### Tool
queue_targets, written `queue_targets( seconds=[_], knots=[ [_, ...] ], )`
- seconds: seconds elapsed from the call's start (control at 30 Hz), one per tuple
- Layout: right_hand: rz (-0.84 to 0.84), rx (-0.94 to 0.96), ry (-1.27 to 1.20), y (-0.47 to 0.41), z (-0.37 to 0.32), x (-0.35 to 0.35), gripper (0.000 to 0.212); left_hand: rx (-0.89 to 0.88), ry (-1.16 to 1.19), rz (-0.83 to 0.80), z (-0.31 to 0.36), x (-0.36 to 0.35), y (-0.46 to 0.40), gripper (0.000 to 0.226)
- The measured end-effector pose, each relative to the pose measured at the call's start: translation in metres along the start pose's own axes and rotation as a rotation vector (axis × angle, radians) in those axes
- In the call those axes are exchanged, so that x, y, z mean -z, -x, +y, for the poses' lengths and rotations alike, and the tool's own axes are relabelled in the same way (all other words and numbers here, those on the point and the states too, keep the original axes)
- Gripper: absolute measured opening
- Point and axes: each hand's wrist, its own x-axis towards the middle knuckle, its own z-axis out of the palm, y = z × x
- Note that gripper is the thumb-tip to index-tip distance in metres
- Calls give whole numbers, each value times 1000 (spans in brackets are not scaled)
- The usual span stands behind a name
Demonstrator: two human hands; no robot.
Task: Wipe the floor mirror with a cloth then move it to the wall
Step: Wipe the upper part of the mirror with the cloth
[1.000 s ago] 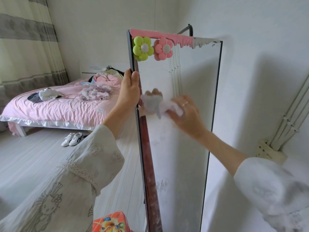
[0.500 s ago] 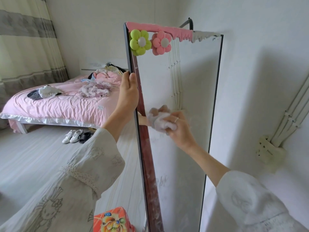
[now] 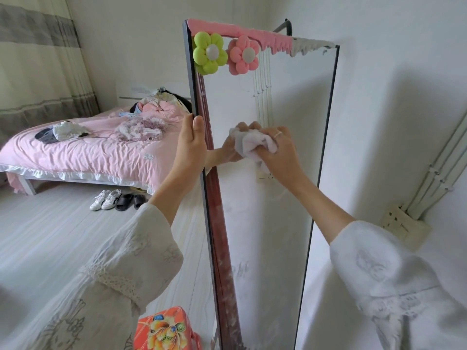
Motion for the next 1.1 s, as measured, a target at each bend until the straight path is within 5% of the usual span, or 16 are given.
queue_targets(
  seconds=[0.1, 0.3, 0.57, 0.83, 1.0, 1.1],
  knots=[
    [-43, 29, 19, 24, 19, -20, 22, 29, -10, 1, -5, 1, -2, 29],
    [-502, -107, 134, 86, 66, -20, 23, 33, -44, 129, -6, -11, 4, 25],
    [27, -114, 67, -23, 65, 32, 22, 22, -99, 240, -4, -25, 9, 27],
    [-75, -199, 31, 24, 112, -7, 19, 22, -106, 282, -7, -27, 9, 26],
    [-411, -240, 193, 77, 125, 15, 28, -1, -99, 278, -6, -28, 13, 25],
    [-238, -225, 204, 45, 126, 31, 9, -6, -95, 283, -4, -28, 13, 25]
  ],
)
